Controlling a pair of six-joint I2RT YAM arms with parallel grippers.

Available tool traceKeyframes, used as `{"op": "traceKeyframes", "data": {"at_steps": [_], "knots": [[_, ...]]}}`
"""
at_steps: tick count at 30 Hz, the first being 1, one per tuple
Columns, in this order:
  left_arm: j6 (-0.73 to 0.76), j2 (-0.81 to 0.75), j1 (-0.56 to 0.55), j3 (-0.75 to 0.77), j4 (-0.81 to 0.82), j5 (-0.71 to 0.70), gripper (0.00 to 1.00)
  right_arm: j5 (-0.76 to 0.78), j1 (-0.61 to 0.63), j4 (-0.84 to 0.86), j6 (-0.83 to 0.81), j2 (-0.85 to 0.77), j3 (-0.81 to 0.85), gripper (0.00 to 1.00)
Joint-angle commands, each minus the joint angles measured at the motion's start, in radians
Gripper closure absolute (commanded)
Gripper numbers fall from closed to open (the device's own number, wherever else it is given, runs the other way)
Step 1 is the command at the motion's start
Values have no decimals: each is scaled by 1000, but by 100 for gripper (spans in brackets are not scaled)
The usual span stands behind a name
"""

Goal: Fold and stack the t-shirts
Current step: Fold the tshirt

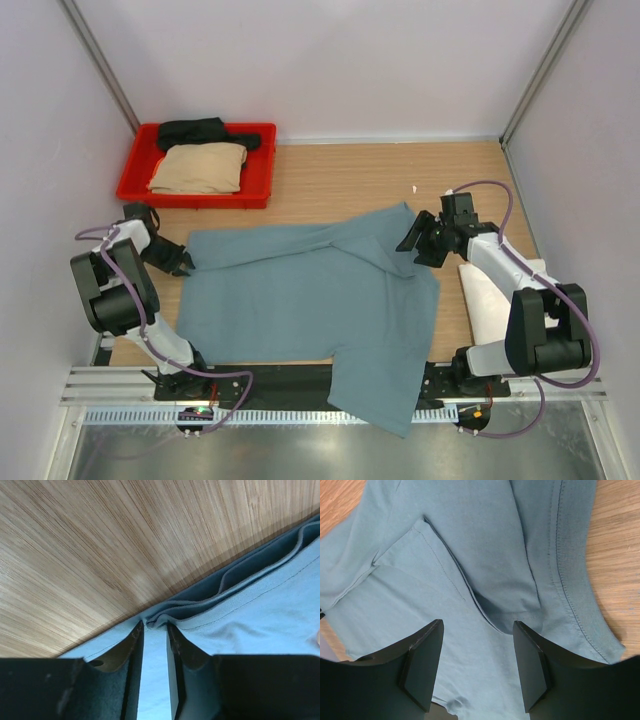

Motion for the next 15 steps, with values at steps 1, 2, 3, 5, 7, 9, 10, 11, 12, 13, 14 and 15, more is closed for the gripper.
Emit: {"op": "traceKeyframes", "data": {"at_steps": [1, 2, 3, 5, 7, 9, 10, 11, 12, 13, 14, 15], "knots": [[0, 10, 5, 30, 25, 1, 73, -7, -3, 35, 15, 7, 6, 37], [0, 13, 3, 32, 26, 0, 72, -7, -1, 32, 13, 11, 6, 37], [0, 18, 5, 35, 29, -8, 71, -7, -1, 30, 11, 12, 6, 37], [6, 26, 3, 40, 32, -22, 71, -4, -1, 25, 11, 12, 0, 37], [9, 44, 5, 44, 32, -25, 73, -4, -1, 9, 8, 15, -2, 37], [9, 49, 3, 46, 37, -32, 76, -3, -3, -2, 5, 20, -5, 37], [9, 55, 3, 46, 35, -34, 80, -3, -3, -10, 2, 20, -8, 36], [11, 58, 5, 46, 35, -34, 82, -3, -1, -11, 2, 18, -16, 36], [14, 56, 5, 46, 35, -40, 83, -3, -3, -13, 1, 18, -20, 36], [15, 53, 5, 49, 34, -43, 88, -3, -3, -21, -1, 18, -25, 36], [15, 52, 5, 49, 32, -43, 89, -3, -3, -22, -4, 18, -34, 35], [17, 50, 5, 50, 29, -43, 91, -3, -3, -19, -4, 18, -39, 35]]}}
